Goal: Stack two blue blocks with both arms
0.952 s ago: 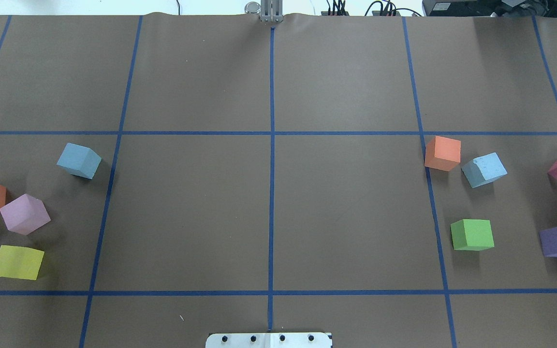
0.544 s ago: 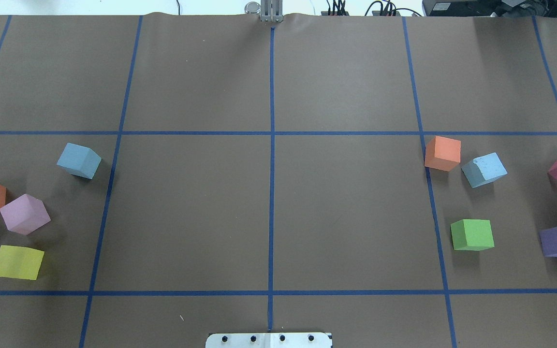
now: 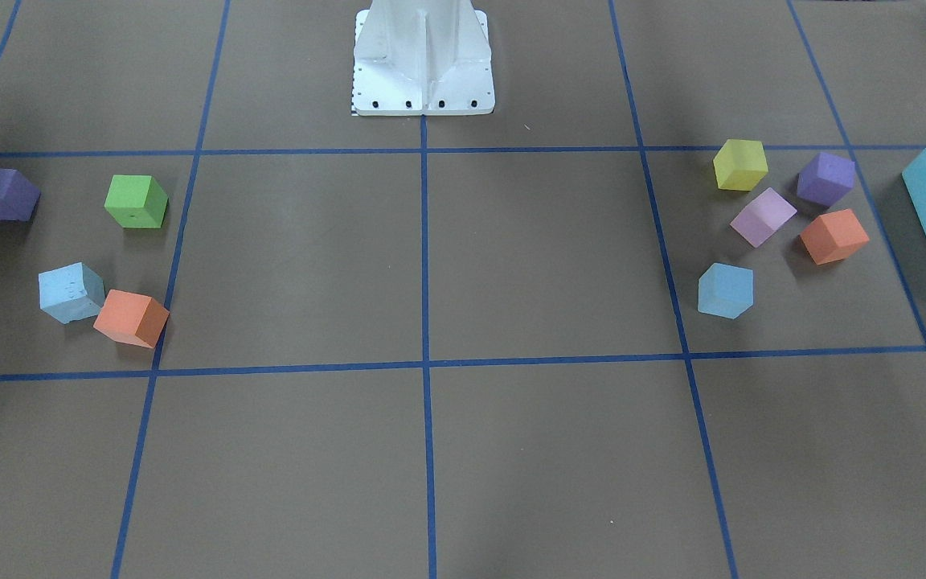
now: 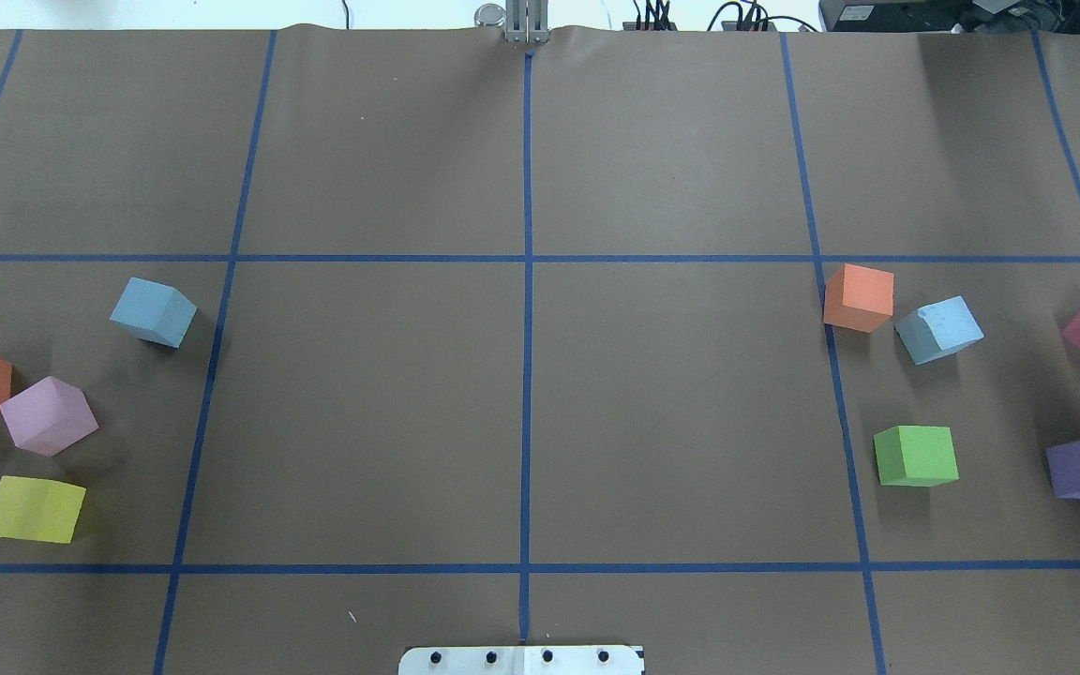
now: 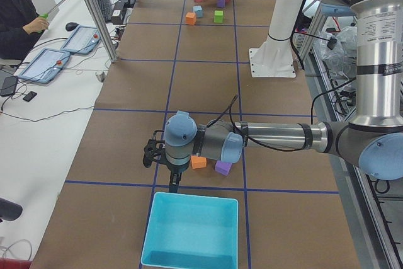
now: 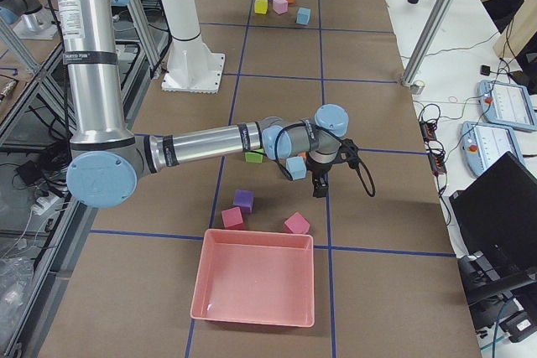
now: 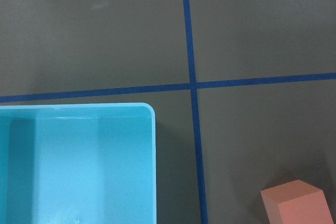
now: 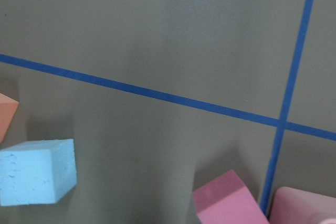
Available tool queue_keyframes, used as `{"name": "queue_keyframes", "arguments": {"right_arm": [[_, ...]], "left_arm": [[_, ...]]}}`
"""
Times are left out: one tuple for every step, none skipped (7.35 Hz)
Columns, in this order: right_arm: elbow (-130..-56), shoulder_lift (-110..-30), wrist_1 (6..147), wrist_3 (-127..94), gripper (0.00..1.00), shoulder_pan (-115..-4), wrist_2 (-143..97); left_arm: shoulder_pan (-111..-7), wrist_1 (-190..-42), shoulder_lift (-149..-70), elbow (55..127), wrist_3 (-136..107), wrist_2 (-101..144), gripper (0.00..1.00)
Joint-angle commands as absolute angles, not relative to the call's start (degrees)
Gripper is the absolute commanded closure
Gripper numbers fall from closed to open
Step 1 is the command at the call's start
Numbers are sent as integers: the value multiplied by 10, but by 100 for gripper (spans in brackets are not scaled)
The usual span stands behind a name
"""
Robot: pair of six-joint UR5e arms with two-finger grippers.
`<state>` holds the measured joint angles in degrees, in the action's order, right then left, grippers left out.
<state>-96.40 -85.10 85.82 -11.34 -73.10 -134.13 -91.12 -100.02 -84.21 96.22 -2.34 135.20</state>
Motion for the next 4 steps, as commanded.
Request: {"name": "queue_keyframes", "arguments": {"right_arm": [[-964,-835,810,-215,0,-673,-1339],[-963,-818,804,-267,0,-641,-1332],[-963,-808,789,-312,0,-611,-1316],[-957,-796,771,-326,0,-588,-1297]], "left_arm": [[-911,-1000,-843,962,-24,1353,2],[-911,-1000,-843,962,-31,1354,2],[-911,-1001,-843,962,-34,1354,2],[-911,-1001,-842,962,-34,1354,2]]}}
